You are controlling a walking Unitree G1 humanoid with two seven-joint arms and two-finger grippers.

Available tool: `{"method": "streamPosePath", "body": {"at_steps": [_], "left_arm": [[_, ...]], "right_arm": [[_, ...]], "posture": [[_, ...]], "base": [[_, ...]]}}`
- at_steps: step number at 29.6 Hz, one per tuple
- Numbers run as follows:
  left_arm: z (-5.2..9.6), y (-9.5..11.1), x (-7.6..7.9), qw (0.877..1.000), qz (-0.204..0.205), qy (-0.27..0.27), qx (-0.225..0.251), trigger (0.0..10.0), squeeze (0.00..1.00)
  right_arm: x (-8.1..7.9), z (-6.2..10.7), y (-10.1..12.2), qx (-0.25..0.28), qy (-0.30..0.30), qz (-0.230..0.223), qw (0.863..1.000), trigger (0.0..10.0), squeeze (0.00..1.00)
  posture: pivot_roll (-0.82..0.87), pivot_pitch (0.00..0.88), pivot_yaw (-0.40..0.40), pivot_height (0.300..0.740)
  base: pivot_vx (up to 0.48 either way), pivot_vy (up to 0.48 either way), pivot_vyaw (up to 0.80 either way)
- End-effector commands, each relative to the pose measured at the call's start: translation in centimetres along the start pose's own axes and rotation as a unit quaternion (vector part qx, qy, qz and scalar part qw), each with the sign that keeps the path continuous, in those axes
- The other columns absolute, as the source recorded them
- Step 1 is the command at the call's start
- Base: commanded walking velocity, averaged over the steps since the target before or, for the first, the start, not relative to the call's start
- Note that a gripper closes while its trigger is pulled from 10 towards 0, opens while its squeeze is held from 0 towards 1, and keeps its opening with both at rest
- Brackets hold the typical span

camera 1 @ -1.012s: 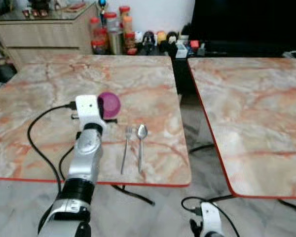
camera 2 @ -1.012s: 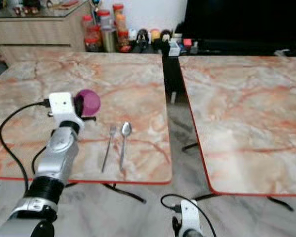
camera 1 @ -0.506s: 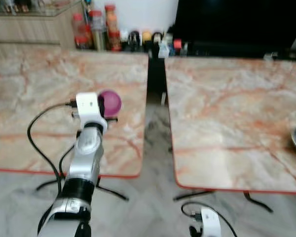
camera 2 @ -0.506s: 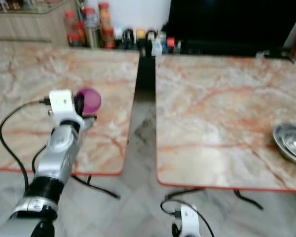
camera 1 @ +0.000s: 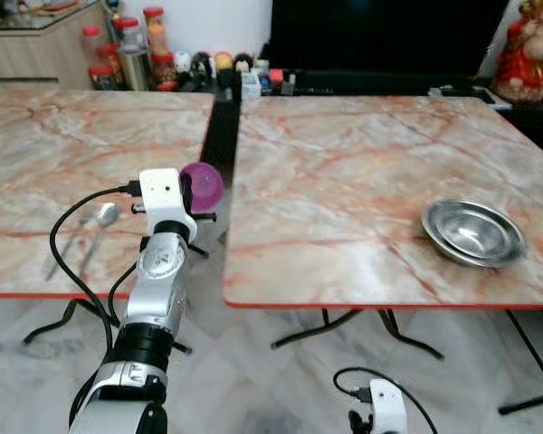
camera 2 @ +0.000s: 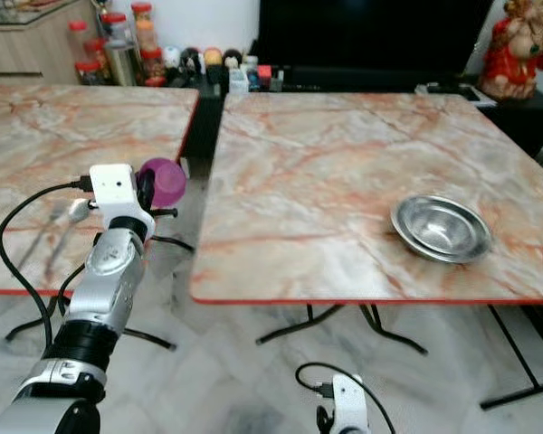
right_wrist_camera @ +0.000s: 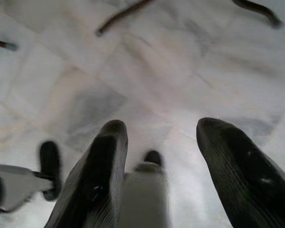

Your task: Setting the table

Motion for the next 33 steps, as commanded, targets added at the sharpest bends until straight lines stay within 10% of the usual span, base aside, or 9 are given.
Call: {"method": "streamPosePath", "body": {"at_steps": [1,33], "left_arm": [[-0.2,0.3,0.7,1.0,-0.003,-0.011,0.003,10.0,0.0],[-0.3,0.0,-1.1,1.0,-0.009,0.017,-0.01,10.0,0.0]], "right_arm": [[0.6,0.0,0.2,0.003,-0.007,0.002,1.0,10.0,0.0],[0.6,0.0,0.2,0.006,-0.006,0.003,1.0,10.0,0.0]], "posture": [[0.0,0.0,-0.013,0.74],[0.0,0.0,-0.017,0.74]], "base": [[0.244,-0.412,0.0],[0.165,-0.185,0.0]]}}
Point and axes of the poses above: a point about 5 cm out from each wrist's last joint towards the gripper, its own z axis pointing back from the gripper into the wrist, its own y axis along the axis of the wrist's last joint, x = y × z, the point moved 6 cm from there along -z, pointing out of the wrist towards the gripper, and after that the axes turned 10 degrees about z, right-handed, at the moved point
